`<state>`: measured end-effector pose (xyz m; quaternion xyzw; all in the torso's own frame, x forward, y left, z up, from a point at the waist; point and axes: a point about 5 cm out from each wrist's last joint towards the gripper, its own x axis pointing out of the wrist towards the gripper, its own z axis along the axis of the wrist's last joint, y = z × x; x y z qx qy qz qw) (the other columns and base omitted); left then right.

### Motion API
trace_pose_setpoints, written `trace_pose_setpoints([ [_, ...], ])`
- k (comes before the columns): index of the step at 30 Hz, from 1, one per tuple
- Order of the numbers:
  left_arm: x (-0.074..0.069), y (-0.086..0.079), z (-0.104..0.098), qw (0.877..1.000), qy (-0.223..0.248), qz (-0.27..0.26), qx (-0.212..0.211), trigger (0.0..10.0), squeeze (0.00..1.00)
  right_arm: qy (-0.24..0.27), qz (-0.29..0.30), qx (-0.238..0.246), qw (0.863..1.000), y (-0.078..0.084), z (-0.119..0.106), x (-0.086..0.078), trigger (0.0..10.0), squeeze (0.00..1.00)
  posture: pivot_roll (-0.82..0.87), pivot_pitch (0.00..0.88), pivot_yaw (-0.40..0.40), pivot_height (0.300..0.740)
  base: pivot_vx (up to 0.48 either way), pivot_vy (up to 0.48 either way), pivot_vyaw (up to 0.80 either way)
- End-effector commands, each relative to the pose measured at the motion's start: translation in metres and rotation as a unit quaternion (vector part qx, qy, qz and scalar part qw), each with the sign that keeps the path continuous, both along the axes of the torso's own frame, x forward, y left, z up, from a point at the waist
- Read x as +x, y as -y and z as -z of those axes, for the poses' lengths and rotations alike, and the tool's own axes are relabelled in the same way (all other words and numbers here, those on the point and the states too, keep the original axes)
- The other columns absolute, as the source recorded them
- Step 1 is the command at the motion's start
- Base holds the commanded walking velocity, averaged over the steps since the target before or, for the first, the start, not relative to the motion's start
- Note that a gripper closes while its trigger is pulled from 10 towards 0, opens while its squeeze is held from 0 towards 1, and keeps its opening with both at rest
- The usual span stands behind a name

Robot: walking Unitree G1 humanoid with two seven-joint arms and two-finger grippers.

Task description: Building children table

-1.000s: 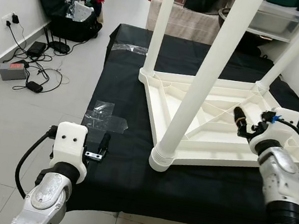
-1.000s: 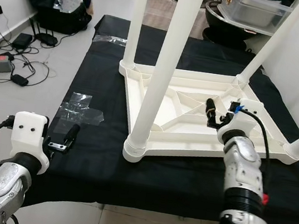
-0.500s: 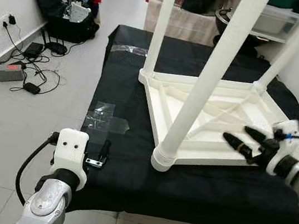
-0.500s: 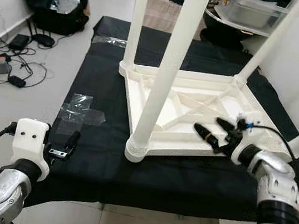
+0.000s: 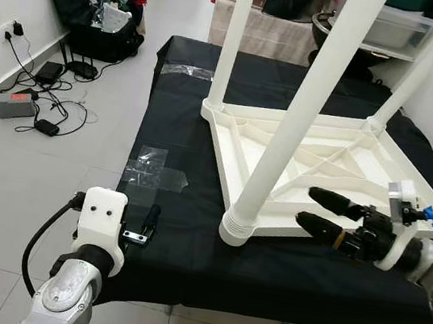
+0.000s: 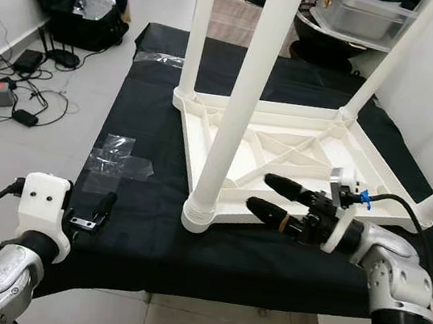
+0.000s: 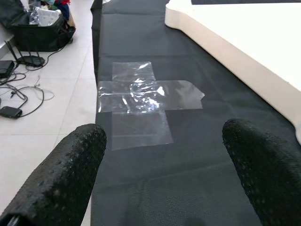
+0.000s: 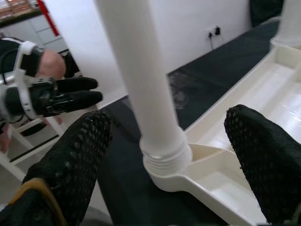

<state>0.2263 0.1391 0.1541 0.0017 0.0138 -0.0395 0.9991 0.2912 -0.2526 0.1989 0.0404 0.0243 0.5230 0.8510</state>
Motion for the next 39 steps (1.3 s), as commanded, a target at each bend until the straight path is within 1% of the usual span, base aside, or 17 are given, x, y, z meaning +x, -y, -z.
trace_pose_setpoints([
  [1, -0.001, 0.002, 0.004, 1.0, -0.008, 0.006, -0.001, 10.0, 0.0, 0.011, -0.031, 0.001, 0.999, -0.014, 0.0, -0.002, 10.0, 0.0, 0.14, 0.12, -0.117, 0.74, 0.0, 0.0, 0.0],
  [3, -0.001, 0.002, 0.004, 1.0, -0.008, 0.007, 0.0, 10.0, 0.0, 0.018, -0.03, 0.0, 0.999, -0.017, 0.0, -0.001, 10.0, 0.0, 0.14, 0.12, -0.117, 0.74, 0.0, 0.0, 0.0],
  [5, -0.001, 0.003, 0.003, 1.0, -0.006, 0.007, -0.001, 10.0, 0.0, 0.03, -0.033, -0.002, 0.999, -0.026, -0.002, 0.001, 10.0, 0.0, 0.14, 0.122, -0.118, 0.74, 0.0, 0.0, 0.0],
  [7, -0.001, 0.003, 0.003, 1.0, -0.006, 0.007, -0.001, 10.0, 0.0, 0.03, -0.033, -0.002, 0.999, -0.026, -0.002, 0.001, 10.0, 0.0, 0.14, 0.122, -0.118, 0.74, 0.0, 0.0, 0.0],
  [10, -0.001, 0.005, 0.002, 1.0, -0.004, 0.009, -0.003, 10.0, 0.0, 0.049, -0.031, -0.005, 0.998, -0.041, -0.005, 0.007, 10.0, 0.0, 0.14, 0.122, -0.119, 0.74, 0.0, 0.0, 0.0],
  [12, -0.001, 0.005, 0.002, 1.0, -0.004, 0.009, -0.004, 10.0, 0.0, 0.053, -0.031, -0.008, 0.998, -0.045, -0.005, 0.008, 10.0, 0.0, 0.14, 0.122, -0.12, 0.74, 0.0, 0.0, 0.0],
  [19, 0.0, 0.006, 0.002, 1.0, -0.003, 0.009, -0.005, 10.0, 0.0, 0.057, -0.033, -0.006, 0.998, -0.054, -0.007, 0.01, 10.0, 0.0, 0.14, 0.126, -0.123, 0.74, 0.0, 0.0, 0.0],
  [20, 0.0, 0.006, 0.002, 1.0, -0.003, 0.009, -0.005, 10.0, 0.0, 0.062, -0.029, -0.004, 0.998, -0.06, -0.009, 0.013, 10.0, 0.0, 0.14, 0.126, -0.124, 0.74, 0.0, 0.0, 0.0],
  [21, 0.0, 0.006, 0.002, 1.0, -0.003, 0.009, -0.005, 10.0, 0.0, 0.062, -0.029, -0.004, 0.998, -0.06, -0.009, 0.013, 10.0, 0.0, 0.14, 0.126, -0.124, 0.74, 0.0, 0.0, 0.0],
  [22, 0.0, 0.005, 0.002, 1.0, -0.002, 0.008, -0.002, 10.0, 0.0, 0.068, -0.016, 0.002, 0.998, -0.067, -0.01, 0.018, 10.0, 0.0, 0.14, 0.124, -0.123, 0.74, 0.0, 0.0, 0.0],
  [23, 0.0, 0.005, 0.002, 1.0, -0.002, 0.008, -0.002, 10.0, 0.0, 0.068, -0.016, 0.002, 0.998, -0.067, -0.01, 0.018, 10.0, 0.0, 0.14, 0.124, -0.123, 0.74, 0.0, 0.0, 0.0],
  [25, 0.001, 0.004, 0.003, 1.0, -0.003, 0.005, 0.0, 10.0, 0.0, 0.072, -0.012, 0.012, 0.997, -0.08, -0.011, 0.023, 10.0, 0.0, 0.14, 0.123, -0.119, 0.74, 0.0, 0.0, 0.0],
  [28, 0.0, 0.004, 0.003, 1.0, -0.003, 0.005, 0.001, 10.0, 0.0, 0.071, -0.018, 0.016, 0.997, -0.084, -0.01, 0.022, 10.0, 0.0, 0.14, 0.123, -0.124, 0.74, 0.0, 0.0, 0.0],
  [29, 0.0, 0.005, 0.004, 1.0, -0.004, 0.007, 0.002, 10.0, 0.0, 0.071, -0.022, 0.019, 0.997, -0.09, -0.01, 0.023, 10.0, 0.0, 0.14, 0.126, -0.123, 0.74, 0.0, 0.0, 0.0],
  [31, 0.0, 0.005, 0.004, 1.0, -0.004, 0.007, 0.002, 10.0, 0.0, 0.071, -0.022, 0.019, 0.997, -0.09, -0.01, 0.023, 10.0, 0.0, 0.14, 0.126, -0.123, 0.74, 0.0, 0.0, 0.0],
  [35, 0.001, 0.006, 0.004, 1.0, -0.004, 0.011, 0.0, 10.0, 0.0, 0.073, -0.03, 0.026, 0.997, -0.105, -0.011, 0.025, 10.0, 0.0, 0.14, 0.125, -0.125, 0.74, 0.0, 0.0, 0.0],
  [39, 0.001, 0.006, 0.004, 1.0, -0.004, 0.01, 0.0, 10.0, 0.0, 0.073, -0.029, 0.026, 0.997, -0.11, -0.011, 0.026, 10.0, 0.0, 0.14, 0.122, -0.128, 0.74, 0.0, 0.0, 0.0],
])
